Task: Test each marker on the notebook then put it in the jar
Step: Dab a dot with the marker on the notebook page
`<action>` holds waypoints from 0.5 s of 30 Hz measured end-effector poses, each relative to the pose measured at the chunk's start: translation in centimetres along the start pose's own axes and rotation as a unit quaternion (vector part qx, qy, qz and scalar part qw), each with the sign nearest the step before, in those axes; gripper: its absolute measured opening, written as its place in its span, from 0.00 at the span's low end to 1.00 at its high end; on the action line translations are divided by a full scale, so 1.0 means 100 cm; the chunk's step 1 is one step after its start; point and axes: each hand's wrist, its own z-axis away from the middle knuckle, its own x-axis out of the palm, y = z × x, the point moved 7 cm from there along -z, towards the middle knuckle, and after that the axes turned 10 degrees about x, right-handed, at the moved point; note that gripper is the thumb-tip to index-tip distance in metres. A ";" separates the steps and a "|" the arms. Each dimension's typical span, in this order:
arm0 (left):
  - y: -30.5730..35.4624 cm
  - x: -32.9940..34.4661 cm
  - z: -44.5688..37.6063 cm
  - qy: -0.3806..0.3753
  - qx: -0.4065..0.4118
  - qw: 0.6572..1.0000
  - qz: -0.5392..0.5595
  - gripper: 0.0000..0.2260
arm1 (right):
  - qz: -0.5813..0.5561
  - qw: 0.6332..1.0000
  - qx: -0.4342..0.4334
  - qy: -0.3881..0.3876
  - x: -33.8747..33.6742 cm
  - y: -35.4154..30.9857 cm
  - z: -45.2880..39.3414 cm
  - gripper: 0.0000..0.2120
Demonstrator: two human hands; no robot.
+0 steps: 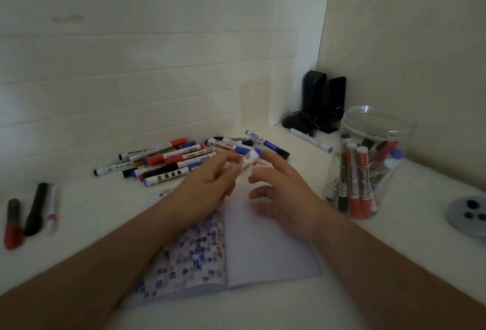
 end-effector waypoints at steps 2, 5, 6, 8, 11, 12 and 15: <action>-0.006 0.009 0.007 -0.055 0.040 0.995 -0.067 0.09 | 0.062 0.997 -0.040 -0.022 0.004 -0.006 0.001 0.22; -0.008 0.007 0.006 -0.083 0.043 0.990 -0.109 0.07 | 0.080 0.991 -0.108 0.021 0.001 -0.013 -0.004 0.15; -0.009 0.007 0.004 -0.090 0.055 0.985 -0.140 0.05 | 0.066 0.989 -0.123 0.053 -0.004 -0.015 -0.005 0.11; -0.012 0.009 0.002 -0.096 0.078 0.975 -0.185 0.05 | 0.063 0.983 -0.131 0.113 -0.013 -0.015 -0.007 0.06; -0.012 0.011 0.001 -0.080 0.098 0.974 -0.188 0.10 | -0.019 0.990 -0.106 0.086 -0.010 -0.009 -0.010 0.11; -0.009 0.010 0.001 -0.070 0.108 0.974 -0.186 0.12 | -0.053 0.994 -0.086 0.049 -0.004 -0.006 -0.011 0.16; -0.003 0.006 0.003 -0.056 0.146 0.973 -0.171 0.14 | -0.025 0.996 -0.080 -0.040 0.012 -0.004 -0.010 0.25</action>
